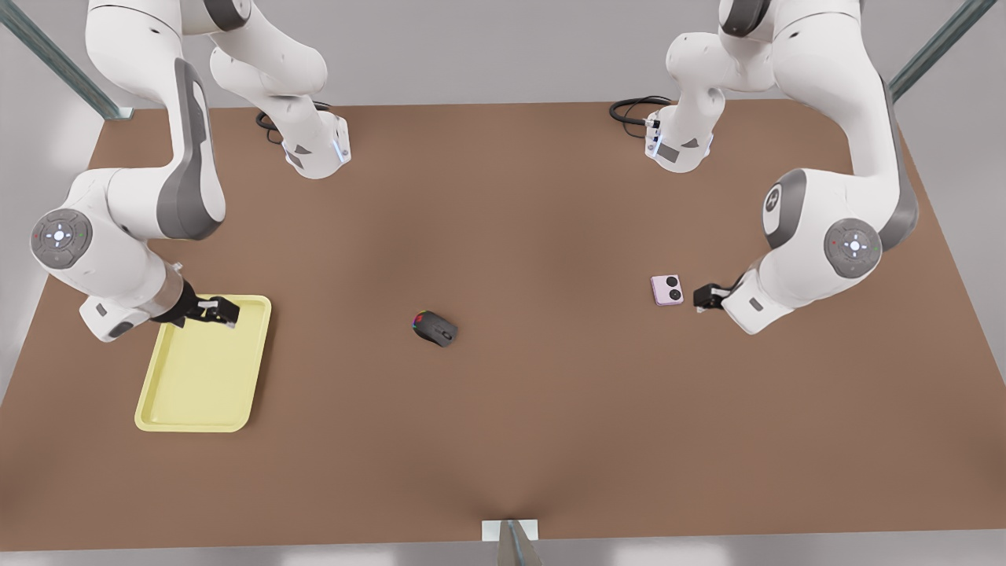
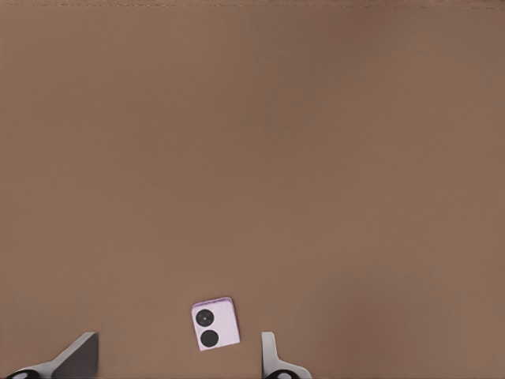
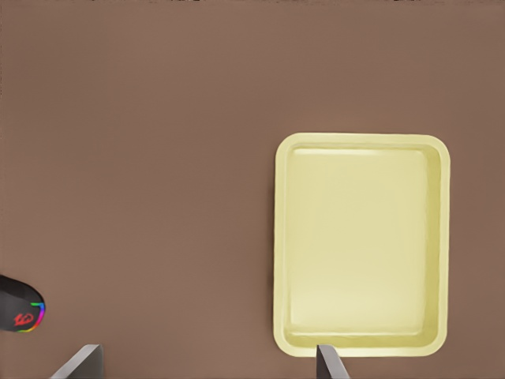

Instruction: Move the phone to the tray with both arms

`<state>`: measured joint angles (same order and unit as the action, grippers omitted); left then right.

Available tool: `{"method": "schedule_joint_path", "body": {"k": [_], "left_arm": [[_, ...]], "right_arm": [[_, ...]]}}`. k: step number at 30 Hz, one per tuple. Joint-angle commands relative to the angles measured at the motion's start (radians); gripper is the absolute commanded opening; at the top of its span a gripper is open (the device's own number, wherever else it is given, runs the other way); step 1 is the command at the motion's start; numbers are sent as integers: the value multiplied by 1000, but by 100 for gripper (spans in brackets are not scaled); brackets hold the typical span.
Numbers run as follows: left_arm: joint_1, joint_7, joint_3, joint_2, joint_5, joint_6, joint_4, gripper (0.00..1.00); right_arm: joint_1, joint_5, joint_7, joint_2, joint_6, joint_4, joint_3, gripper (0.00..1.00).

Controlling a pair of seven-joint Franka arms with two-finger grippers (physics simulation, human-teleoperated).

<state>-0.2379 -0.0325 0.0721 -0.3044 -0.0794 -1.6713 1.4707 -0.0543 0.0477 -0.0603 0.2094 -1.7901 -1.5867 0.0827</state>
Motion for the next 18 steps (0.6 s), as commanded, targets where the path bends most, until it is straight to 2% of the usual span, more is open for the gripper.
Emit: {"method": "schedule_joint_path", "body": {"k": [1, 4, 7, 12, 18], "left_arm": [[0, -43, 0, 4, 0, -41, -1, 100], [-1, -40, -2, 16, 0, -27, 16, 100], [-43, -231, -8, 60, -2, -24, 158, 100], [-43, -402, 0, 156, -39, -438, 574, 100], [-51, -409, -6, 114, -30, -668, 698, 100]], "right_arm": [[4, -3, -10, -1, -32, 2, 0, 100], [4, -3, -10, -1, -34, 1, 2, 100], [2, -3, -7, -1, -38, 1, 2, 100], [-1, -23, -1, 5, -37, 2, 2, 100], [8, -20, 48, 2, -28, 4, 3, 100]]}}
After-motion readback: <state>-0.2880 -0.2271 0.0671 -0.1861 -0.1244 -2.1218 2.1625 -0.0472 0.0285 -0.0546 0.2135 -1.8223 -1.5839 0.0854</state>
